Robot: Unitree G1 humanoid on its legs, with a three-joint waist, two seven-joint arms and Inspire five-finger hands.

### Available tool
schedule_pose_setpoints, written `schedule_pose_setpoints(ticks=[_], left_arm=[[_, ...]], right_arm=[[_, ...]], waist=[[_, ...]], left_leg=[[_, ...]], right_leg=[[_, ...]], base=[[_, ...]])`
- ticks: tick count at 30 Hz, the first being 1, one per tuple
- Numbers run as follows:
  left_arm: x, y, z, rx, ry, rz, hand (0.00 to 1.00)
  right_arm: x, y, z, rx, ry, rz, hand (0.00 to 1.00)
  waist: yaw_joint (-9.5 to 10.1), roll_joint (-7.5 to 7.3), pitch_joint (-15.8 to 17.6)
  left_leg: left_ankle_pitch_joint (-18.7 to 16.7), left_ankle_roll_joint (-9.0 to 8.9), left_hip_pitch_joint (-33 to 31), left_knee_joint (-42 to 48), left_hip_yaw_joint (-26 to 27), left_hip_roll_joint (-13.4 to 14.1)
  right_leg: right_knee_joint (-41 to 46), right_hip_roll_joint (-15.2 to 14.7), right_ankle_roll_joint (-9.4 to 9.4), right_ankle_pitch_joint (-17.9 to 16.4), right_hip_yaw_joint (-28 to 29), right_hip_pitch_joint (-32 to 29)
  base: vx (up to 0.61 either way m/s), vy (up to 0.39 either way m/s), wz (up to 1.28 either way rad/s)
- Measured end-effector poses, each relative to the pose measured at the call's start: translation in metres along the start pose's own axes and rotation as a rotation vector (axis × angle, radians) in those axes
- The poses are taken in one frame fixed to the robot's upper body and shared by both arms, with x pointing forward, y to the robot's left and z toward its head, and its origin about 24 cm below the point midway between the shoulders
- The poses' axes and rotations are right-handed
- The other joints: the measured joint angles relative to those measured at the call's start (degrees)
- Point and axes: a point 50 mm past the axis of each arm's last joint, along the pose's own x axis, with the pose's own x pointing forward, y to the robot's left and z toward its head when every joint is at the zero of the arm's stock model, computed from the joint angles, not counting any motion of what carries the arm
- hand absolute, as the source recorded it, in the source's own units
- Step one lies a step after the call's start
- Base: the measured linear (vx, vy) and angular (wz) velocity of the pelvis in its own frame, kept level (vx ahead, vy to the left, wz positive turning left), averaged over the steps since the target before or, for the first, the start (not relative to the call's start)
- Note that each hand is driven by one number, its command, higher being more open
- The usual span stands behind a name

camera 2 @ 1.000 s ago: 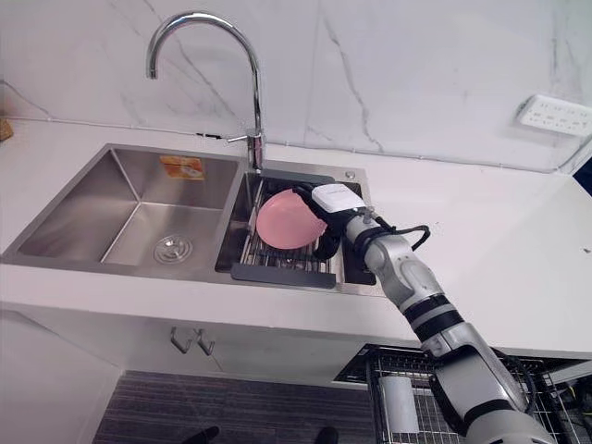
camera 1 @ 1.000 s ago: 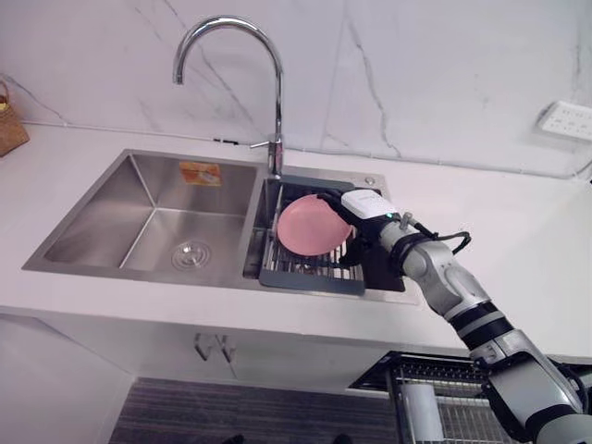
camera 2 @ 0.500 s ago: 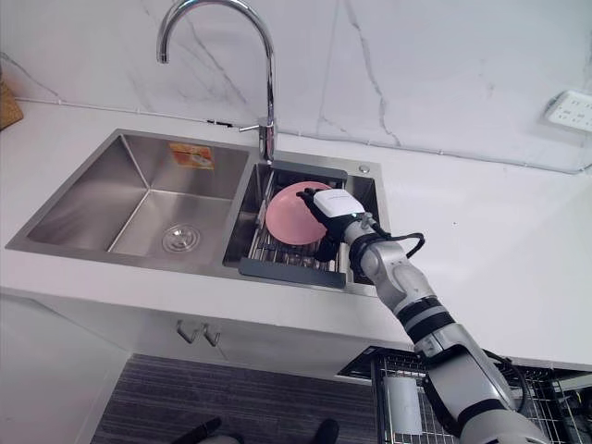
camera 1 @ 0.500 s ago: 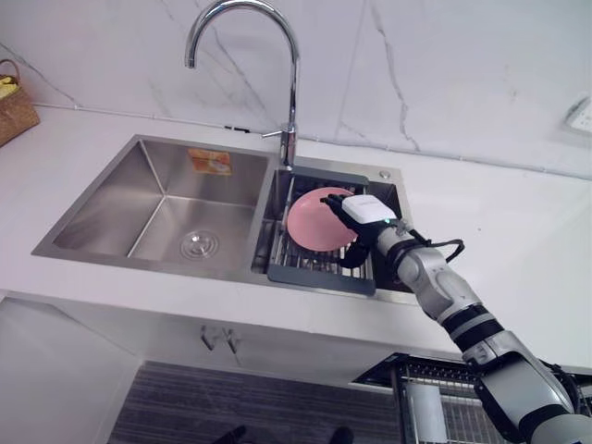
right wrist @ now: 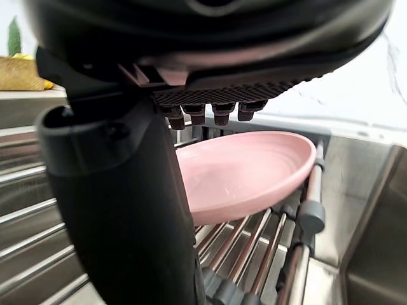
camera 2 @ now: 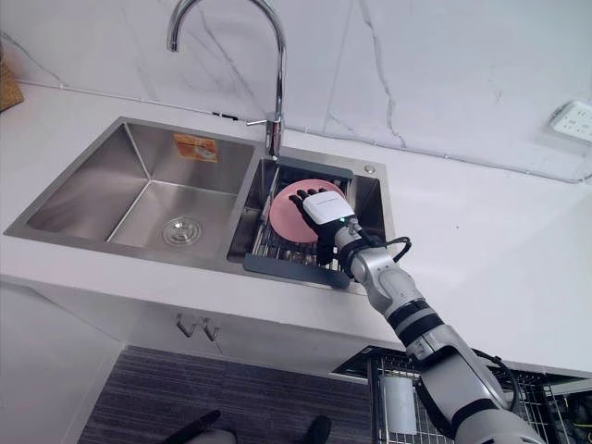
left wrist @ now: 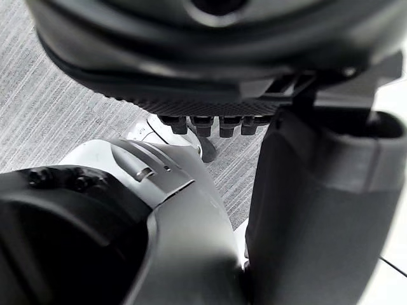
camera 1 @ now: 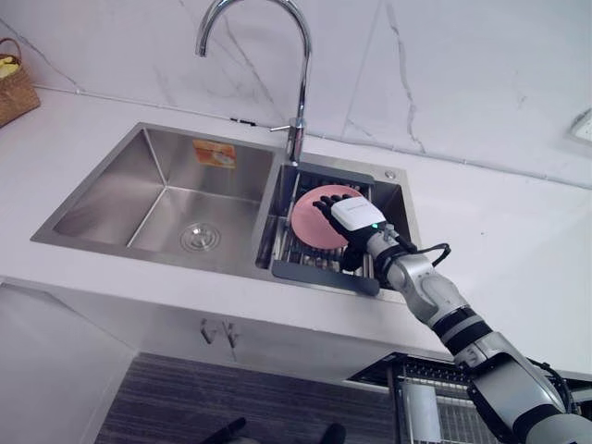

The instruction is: Walk over to the sink, pick up the cup, carry it to the dishwasher, place the cup inside the dishwasher, then close the dishwasher door

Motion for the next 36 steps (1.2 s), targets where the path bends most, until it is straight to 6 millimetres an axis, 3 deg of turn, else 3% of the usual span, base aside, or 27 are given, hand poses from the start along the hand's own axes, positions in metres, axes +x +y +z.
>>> schedule_pose_setpoints(ticks=[12,13,19,36], left_arm=[[0.0,-0.002,0.003,0.013,-0.004,0.003,1.0],[0.0,-0.002,0.003,0.013,-0.005,0.003,1.0],[0.0,-0.002,0.005,0.021,-0.006,0.016,1.0],[0.001,-0.007,0.006,0.011,-0.004,0.016,1.0]], right_arm=[[0.003,0.0,0.006,-0.004,0.056,0.028,1.0],[0.003,0.001,0.006,-0.005,0.06,0.028,0.0],[0.004,0.008,0.006,0.001,0.097,0.06,0.0],[0.002,0.012,0.011,-0.065,0.116,-0.091,0.0]], waist=[[0.31,-0.66,-0.2],[0.33,-0.76,-0.2],[0.32,-1.27,-0.5],[0.06,-1.27,-0.5]], left_leg=[[0.0,-0.01,-0.4,0.1,0.0,0.0],[0.0,-0.01,-0.4,0.1,0.0,0.0],[0.0,-0.01,-0.3,0.1,0.5,0.0],[0.0,-0.02,-0.6,0.1,1.9,0.1]], right_leg=[[0.2,0.0,-0.01,0.0,0.1,-0.3],[0.2,0.0,0.0,0.0,0.1,-0.3],[0.1,0.0,0.0,0.0,0.4,-0.4],[0.0,0.2,0.11,0.1,2.0,-1.5]], base=[[0.0,0.011,0.0],[0.0,0.032,0.0],[0.0,0.032,-0.03],[0.0,0.011,-0.03]])
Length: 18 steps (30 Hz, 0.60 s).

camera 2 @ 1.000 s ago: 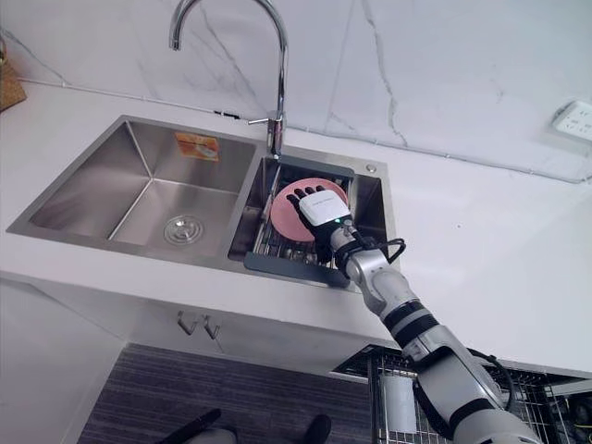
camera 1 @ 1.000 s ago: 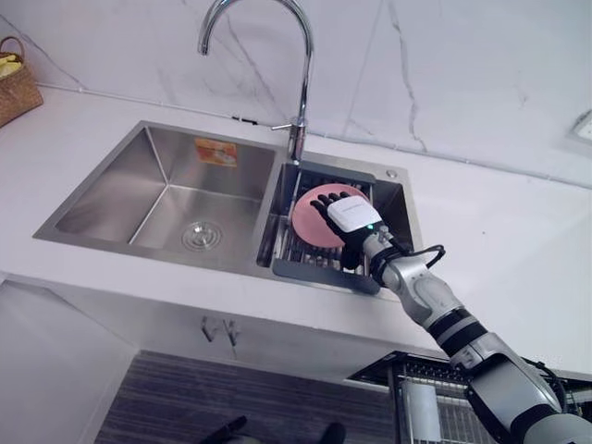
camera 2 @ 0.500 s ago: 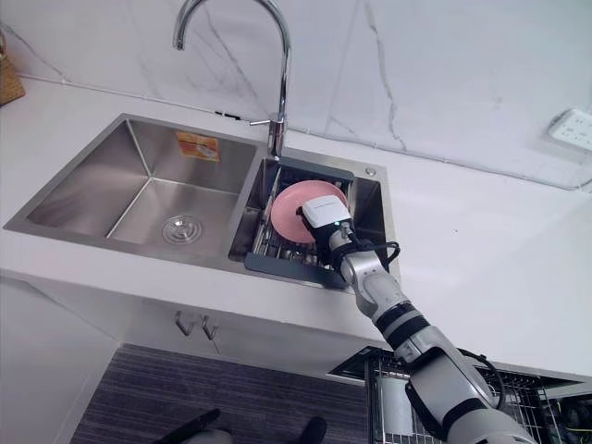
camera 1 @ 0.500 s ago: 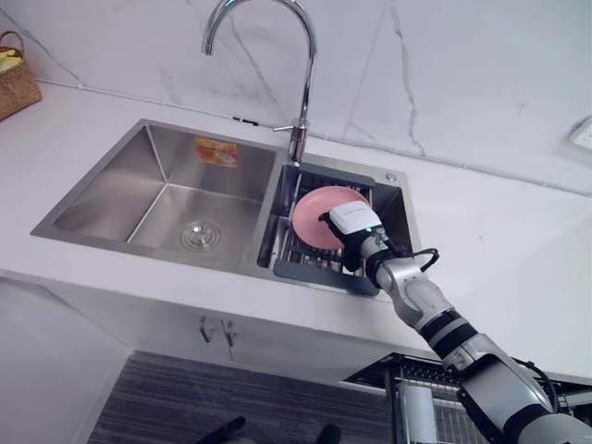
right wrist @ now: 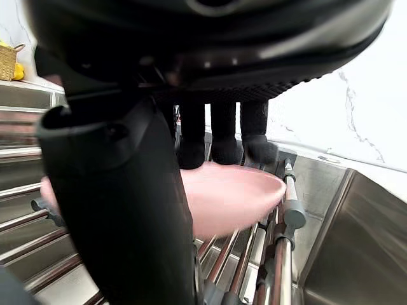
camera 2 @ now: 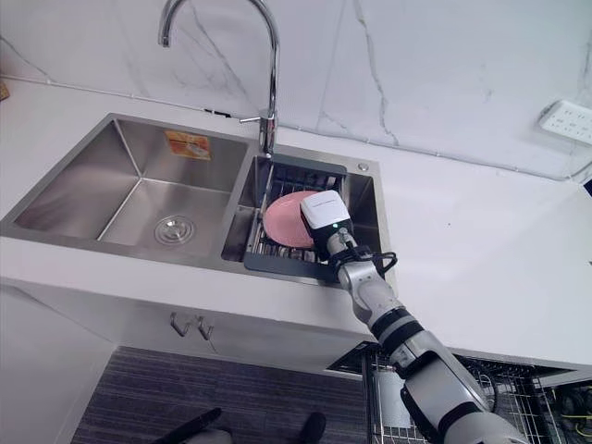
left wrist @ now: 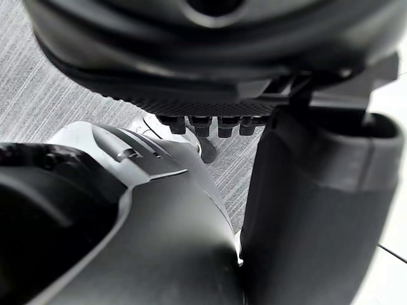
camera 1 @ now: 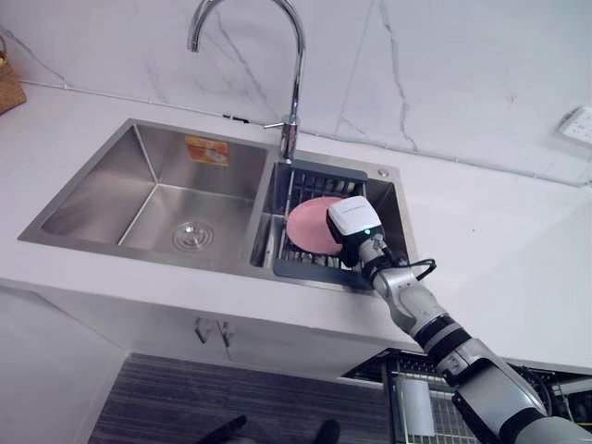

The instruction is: Walk over to the sink, pick up the cup, carry it to the dishwasher, place the cup inside the dishwasher, then close the dishwasher door

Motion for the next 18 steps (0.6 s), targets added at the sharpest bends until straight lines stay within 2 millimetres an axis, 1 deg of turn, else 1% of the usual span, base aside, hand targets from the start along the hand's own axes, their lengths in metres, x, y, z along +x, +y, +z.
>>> schedule_pose_setpoints(ticks=[7,13,15,17,18], left_arm=[[0.0,0.0,0.0,0.0,0.0,0.0,1.0],[0.0,0.001,-0.001,-0.001,-0.001,-0.002,1.0],[0.0,0.001,-0.001,-0.002,-0.004,-0.003,1.0],[0.0,0.001,-0.001,-0.003,-0.006,-0.004,1.0],[0.0,0.0,-0.002,-0.004,-0.004,-0.005,1.0]], right_arm=[[0.0,-0.001,-0.001,0.015,-0.015,-0.016,0.0],[-0.002,-0.003,-0.001,0.041,-0.045,-0.06,0.0],[-0.004,-0.005,-0.006,0.057,-0.044,-0.083,0.0],[-0.007,-0.007,-0.012,0.09,-0.027,-0.109,0.0],[-0.007,-0.011,-0.017,0.106,-0.013,-0.137,0.0]], waist=[[-0.17,0.19,0.1],[-1.0,0.41,0.2],[-1.42,0.69,0.4],[-1.45,0.98,0.5],[-1.53,1.31,0.6]], left_leg=[[0.0,0.0,0.0,0.0,0.2,0.0],[0.0,0.0,-0.3,-0.1,0.6,0.0],[0.0,0.0,-0.3,-0.1,0.6,-0.1],[0.0,0.0,-0.2,-0.2,0.6,-0.1],[0.0,0.0,-0.2,-0.2,0.6,-0.1]], right_leg=[[-0.1,0.0,-0.02,0.0,0.2,-0.1],[-0.1,0.0,-0.15,0.2,0.6,-0.6],[-0.1,0.0,-0.15,0.2,0.6,-0.7],[-0.1,0.0,-0.15,0.2,0.6,-0.8],[-0.1,0.0,-0.15,0.2,0.6,-0.8]], base=[[0.0,0.0,0.0],[0.0,0.016,-0.03],[0.0,0.0,0.0],[0.02,0.013,0.0],[0.04,0.027,-0.01]])
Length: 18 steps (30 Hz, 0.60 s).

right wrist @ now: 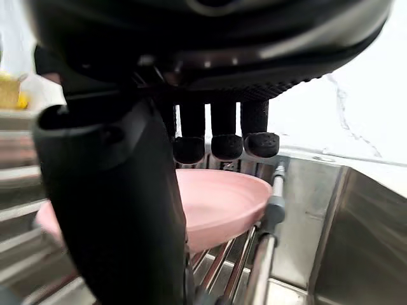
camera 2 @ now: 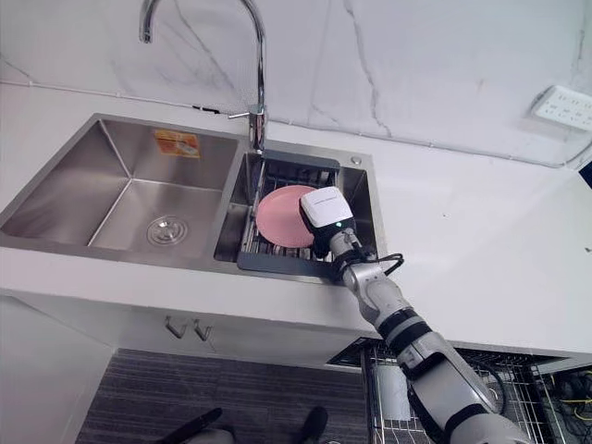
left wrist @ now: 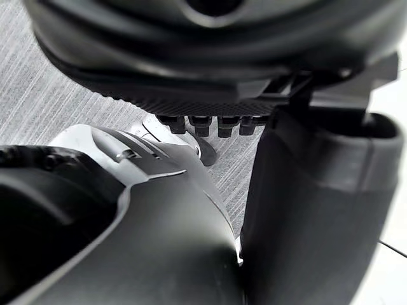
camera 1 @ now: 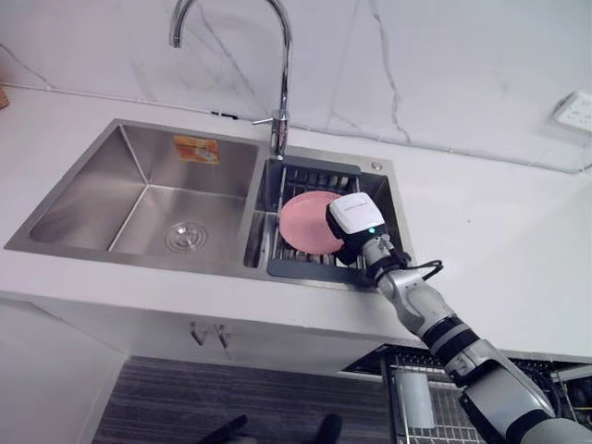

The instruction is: Walk over to the sink, pick up the cup, carry it to the dishwasher, place the cup inside the dishwasher, then close the dishwasher door

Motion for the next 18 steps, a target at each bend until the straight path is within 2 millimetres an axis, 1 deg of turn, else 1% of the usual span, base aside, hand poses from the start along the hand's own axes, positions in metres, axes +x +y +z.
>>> schedule_pose_setpoints(ticks=[3,6,9,13,18], left_arm=[[0.0,-0.001,-0.002,-0.003,0.003,-0.003,1.0],[0.001,0.0,-0.004,-0.005,0.006,0.0,1.0],[0.001,0.001,-0.006,-0.007,0.012,0.004,1.0],[0.001,0.002,-0.009,-0.009,0.023,0.008,1.0],[0.001,0.001,-0.012,-0.014,0.02,0.004,1.0]], right_arm=[[0.001,-0.013,-0.011,0.035,0.03,-0.061,0.0],[0.001,-0.025,-0.018,0.059,0.032,-0.11,0.0],[0.001,-0.036,-0.017,0.101,0.012,-0.15,0.0],[0.001,-0.041,-0.016,0.108,-0.019,-0.169,0.0],[0.001,-0.049,-0.022,0.211,0.0,-0.201,0.0]], waist=[[-0.19,0.66,-0.1],[-0.51,0.89,-0.2],[-1.31,1.04,-0.3],[-1.56,1.3,-0.4],[-1.71,1.97,-0.7]], left_leg=[[0.0,0.0,0.4,-0.4,0.1,0.0],[0.0,0.0,0.8,-0.7,0.1,-0.1],[0.0,0.0,0.9,-0.8,0.2,-0.4],[0.0,0.0,1.1,-0.9,0.5,-0.6],[0.0,0.02,1.3,-0.9,0.6,-0.6]], right_leg=[[0.0,0.0,0.01,0.0,0.0,0.0],[0.0,-0.1,0.12,0.1,0.2,0.0],[0.0,-0.3,0.29,0.3,0.4,0.0],[0.0,-0.5,0.42,0.3,0.6,0.1],[0.0,-0.5,0.42,0.3,0.7,0.2]], base=[[0.04,0.03,-0.01],[0.01,0.006,-0.01],[0.0,0.0,0.0],[0.0,0.01,-0.03],[0.0,0.0,0.0]])
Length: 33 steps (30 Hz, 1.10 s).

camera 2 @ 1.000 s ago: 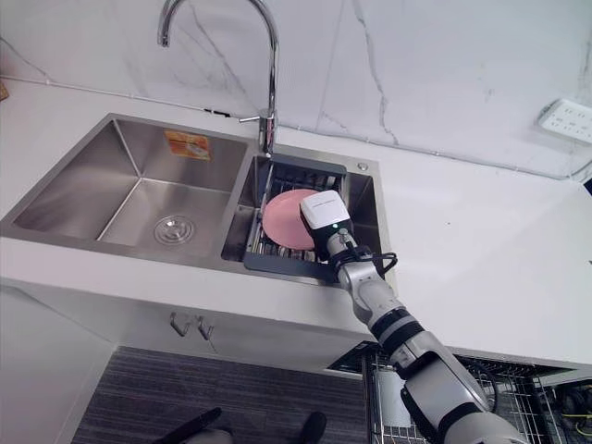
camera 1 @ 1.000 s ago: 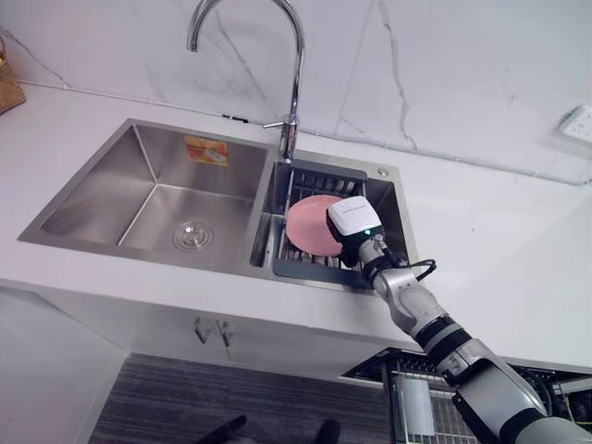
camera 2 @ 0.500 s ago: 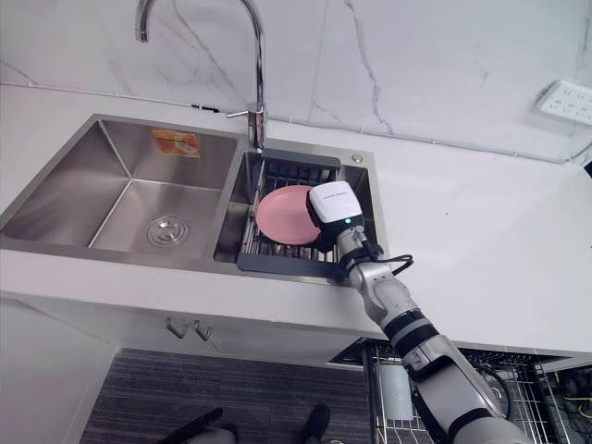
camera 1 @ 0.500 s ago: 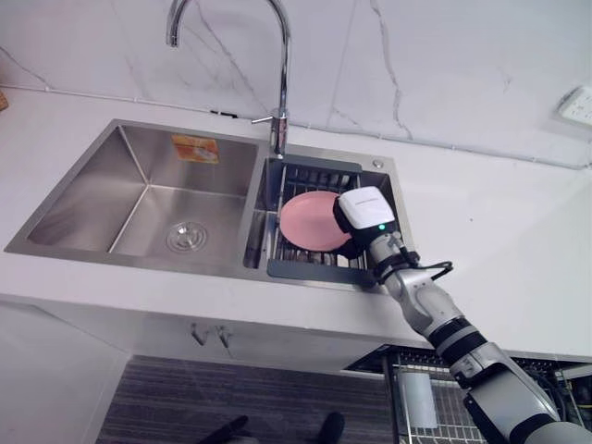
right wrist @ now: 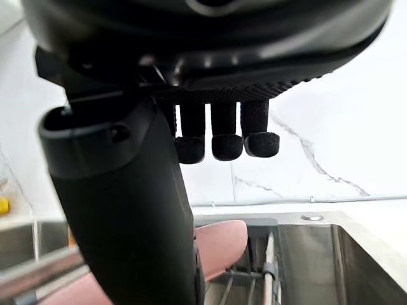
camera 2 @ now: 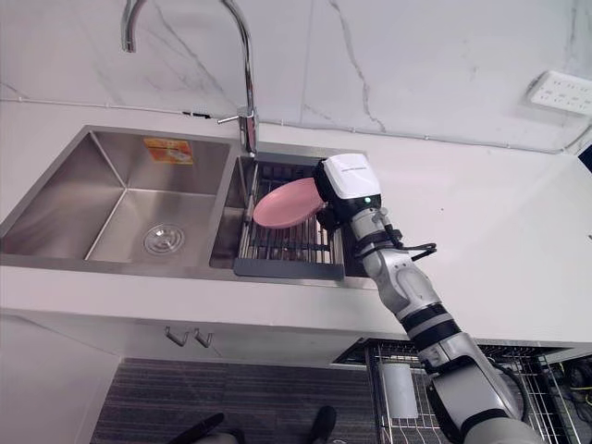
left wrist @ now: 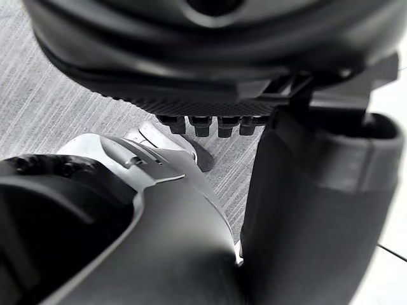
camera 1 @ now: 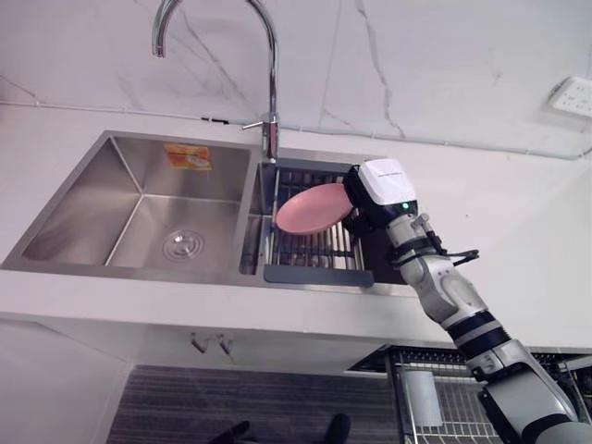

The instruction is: Walk over to the sink, pick up the cup, carry it to the dishwasher, place the cup inside the dishwasher, then close the dishwasher door

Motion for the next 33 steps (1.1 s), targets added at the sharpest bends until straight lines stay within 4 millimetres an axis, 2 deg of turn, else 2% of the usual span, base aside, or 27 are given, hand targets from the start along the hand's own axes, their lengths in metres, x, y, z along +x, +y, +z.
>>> schedule_pose_setpoints(ticks=[1,2,9,14,19,24,28,33], left_arm=[[0.0,0.0,0.0,0.0,-0.001,0.0,1.0],[0.0,0.0,-0.001,-0.001,-0.002,0.0,1.0],[0.0,0.002,-0.009,-0.007,0.011,0.005,1.0],[0.0,0.004,-0.011,-0.008,0.018,0.011,1.0],[0.0,0.003,-0.013,-0.008,0.033,0.009,1.0],[0.0,0.004,-0.016,-0.009,0.05,0.01,1.0],[-0.001,0.006,-0.019,-0.009,0.063,0.015,1.0],[-0.001,0.008,-0.022,-0.01,0.072,0.022,1.0]], right_arm=[[0.0,-0.002,-0.001,0.007,0.006,-0.009,0.0],[0.001,-0.005,-0.003,0.019,0.015,-0.024,1.0],[-0.005,-0.034,-0.014,0.188,0.069,-0.179,1.0],[-0.012,-0.042,-0.021,0.228,0.089,-0.207,1.0],[-0.017,-0.064,-0.009,0.206,-0.022,-0.237,1.0],[-0.02,-0.096,-0.001,0.254,-0.116,-0.325,1.0],[-0.022,-0.108,-0.001,0.24,-0.131,-0.346,1.0],[-0.026,-0.102,0.0,0.245,-0.148,-0.29,1.0]], waist=[[-0.02,0.07,0.0],[-0.11,0.16,0.0],[-1.64,1.39,-0.7],[-2.47,1.42,-0.7],[-2.76,2.06,-1.5],[-2.87,2.35,-2.4],[-3.3,2.39,-3.5],[-3.6,2.39,-4.6]], left_leg=[[0.0,0.0,0.1,0.0,0.0,0.0],[0.0,0.01,0.1,0.0,0.1,0.0],[0.0,0.01,1.2,-0.9,1.3,0.0],[0.0,0.05,1.6,-1.2,2.3,0.0],[0.0,0.06,1.7,-1.2,2.8,0.3],[0.0,0.06,2.1,-1.2,4.0,0.6],[0.0,0.06,2.2,-1.0,4.5,0.7],[0.0,0.03,2.2,-1.0,4.7,1.0]], right_leg=[[0.0,0.0,0.0,0.0,0.0,0.0],[0.0,0.0,0.0,0.0,0.1,0.1],[0.0,0.1,0.01,0.0,1.1,0.1],[0.0,0.2,0.04,0.1,1.9,0.0],[0.0,0.7,-0.1,0.2,2.5,-0.2],[0.0,1.1,-0.42,0.4,3.5,-0.2],[0.0,1.2,-0.44,0.3,3.9,-0.3],[0.0,1.4,-0.68,0.1,3.7,-0.3]], base=[[0.0,0.0,0.0],[0.0,0.0,0.0],[0.02,0.023,-0.07],[0.01,0.023,-0.08],[0.0,0.01,-0.07],[-0.03,0.004,-0.11],[-0.03,0.011,-0.07],[-0.01,0.002,-0.02]])
